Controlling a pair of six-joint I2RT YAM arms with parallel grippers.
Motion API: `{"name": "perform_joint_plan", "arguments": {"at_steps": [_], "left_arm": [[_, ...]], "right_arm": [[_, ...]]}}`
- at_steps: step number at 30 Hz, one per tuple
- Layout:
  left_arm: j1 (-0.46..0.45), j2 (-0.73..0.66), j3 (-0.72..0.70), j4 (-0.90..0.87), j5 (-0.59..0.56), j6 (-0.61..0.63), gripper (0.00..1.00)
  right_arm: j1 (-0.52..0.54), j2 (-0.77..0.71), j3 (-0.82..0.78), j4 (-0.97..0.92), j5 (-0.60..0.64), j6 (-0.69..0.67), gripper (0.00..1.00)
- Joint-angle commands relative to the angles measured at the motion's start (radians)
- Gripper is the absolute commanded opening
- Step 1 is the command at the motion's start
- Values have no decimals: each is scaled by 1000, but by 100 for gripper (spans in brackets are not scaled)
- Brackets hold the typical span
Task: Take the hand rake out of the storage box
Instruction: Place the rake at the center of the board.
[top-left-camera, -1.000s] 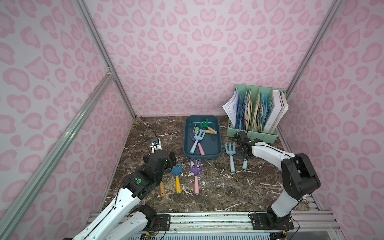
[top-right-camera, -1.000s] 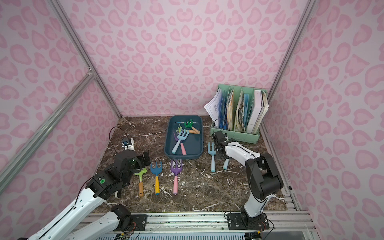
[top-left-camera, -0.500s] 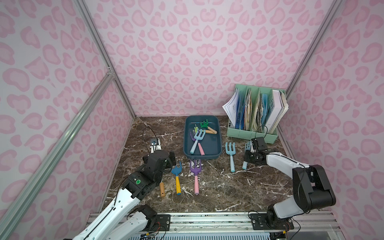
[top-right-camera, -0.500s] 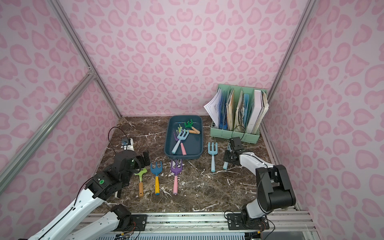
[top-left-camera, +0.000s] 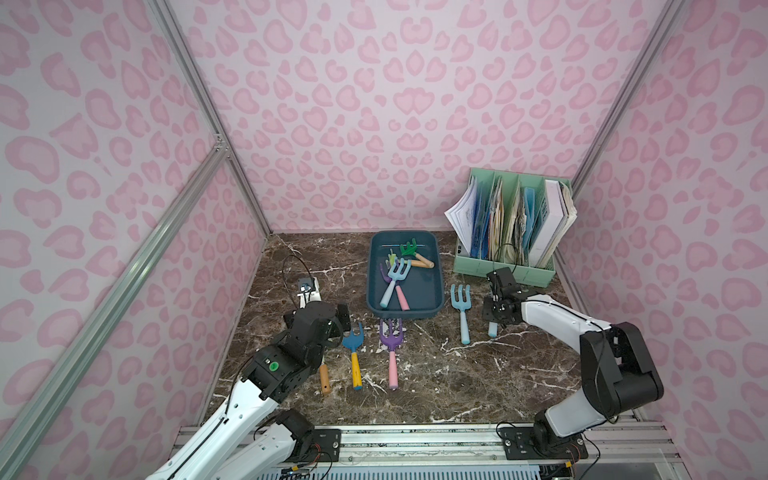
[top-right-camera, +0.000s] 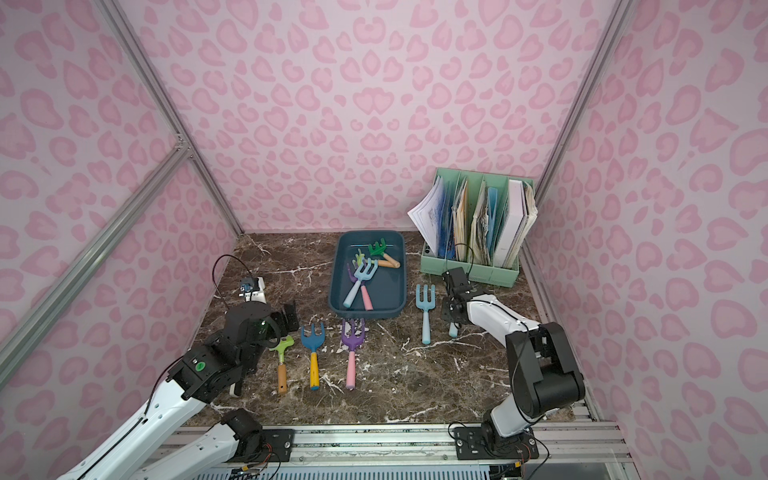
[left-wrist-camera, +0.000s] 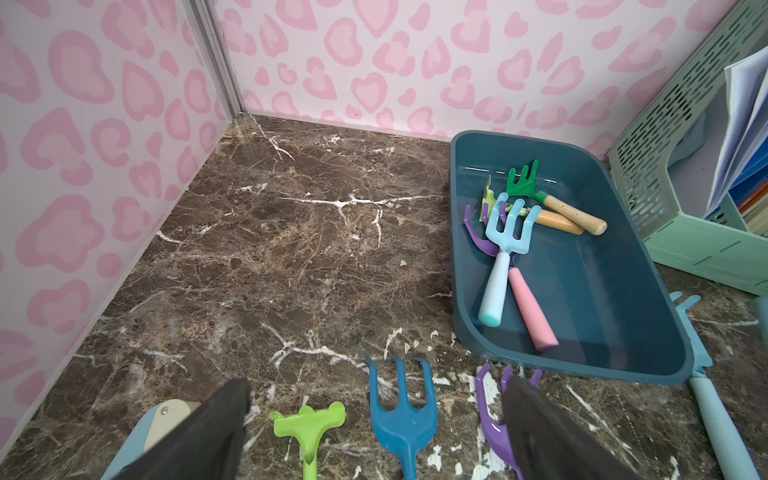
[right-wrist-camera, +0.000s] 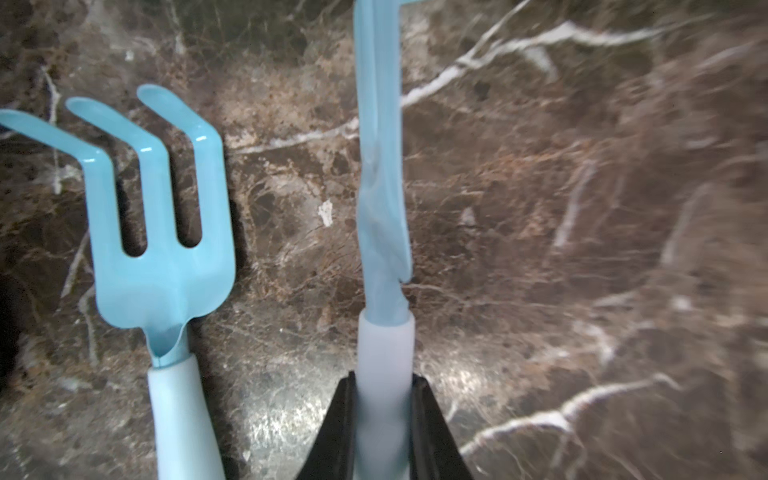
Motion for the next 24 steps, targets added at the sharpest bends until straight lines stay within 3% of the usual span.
{"name": "perform_joint_plan", "arguments": {"at_steps": [1, 7, 10, 13, 16, 18, 20, 24], "left_arm": [[-1, -4, 0, -10, -13, 13, 99], [-9, -13, -3, -10, -20, 15, 99], [-8, -10, -3, -11, -23, 14, 99], [-9, -7, 0, -13, -25, 14, 98], [-9, -7, 0, -13, -26, 14, 99], [-8, -7, 0, -14, -28, 14, 98], [-8, -7, 0, -13, -28, 15, 99], [-9, -6, -1, -13, -28, 14, 99]], "right_arm": [[35, 70, 68, -266, 302, 78, 7], [40, 238, 123, -358, 424, 110, 4], [42, 237, 119, -294, 384, 67, 3], [55, 222, 114, -229, 323, 25, 16], [61, 193, 89, -132, 207, -29, 39], [63, 171, 73, -87, 153, -46, 43], [62, 157, 66, -72, 147, -47, 55], [59, 118, 55, -60, 130, -43, 58]]}}
